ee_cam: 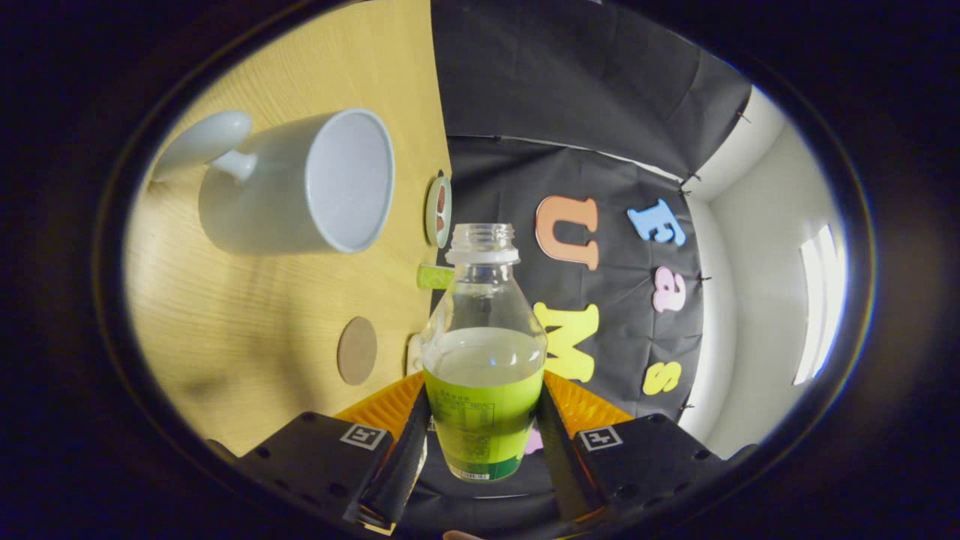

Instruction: Take the bottle from table, then pour the juice into the cup, finally place the bottle on the coaster

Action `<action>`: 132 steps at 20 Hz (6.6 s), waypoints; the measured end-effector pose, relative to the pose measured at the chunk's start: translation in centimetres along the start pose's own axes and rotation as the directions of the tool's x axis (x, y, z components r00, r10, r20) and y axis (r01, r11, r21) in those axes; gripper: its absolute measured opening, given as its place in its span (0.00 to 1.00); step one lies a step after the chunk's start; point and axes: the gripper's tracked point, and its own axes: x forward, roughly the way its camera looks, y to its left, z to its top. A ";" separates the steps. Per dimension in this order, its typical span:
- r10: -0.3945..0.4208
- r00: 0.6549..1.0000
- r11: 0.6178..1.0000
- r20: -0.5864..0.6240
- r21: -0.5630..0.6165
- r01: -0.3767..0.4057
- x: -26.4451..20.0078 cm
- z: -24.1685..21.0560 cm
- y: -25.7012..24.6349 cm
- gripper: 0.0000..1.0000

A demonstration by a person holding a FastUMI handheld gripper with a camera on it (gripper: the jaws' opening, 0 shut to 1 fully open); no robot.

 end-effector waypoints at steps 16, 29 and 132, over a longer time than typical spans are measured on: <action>-0.028 0.999 0.994 0.035 -0.107 0.031 -0.4 1.0 -0.9 0.78; -0.029 0.999 0.989 0.045 -0.146 0.035 -0.4 1.7 -1.1 0.78; -0.036 0.997 0.948 0.071 -0.312 0.057 -0.9 3.6 -3.8 0.78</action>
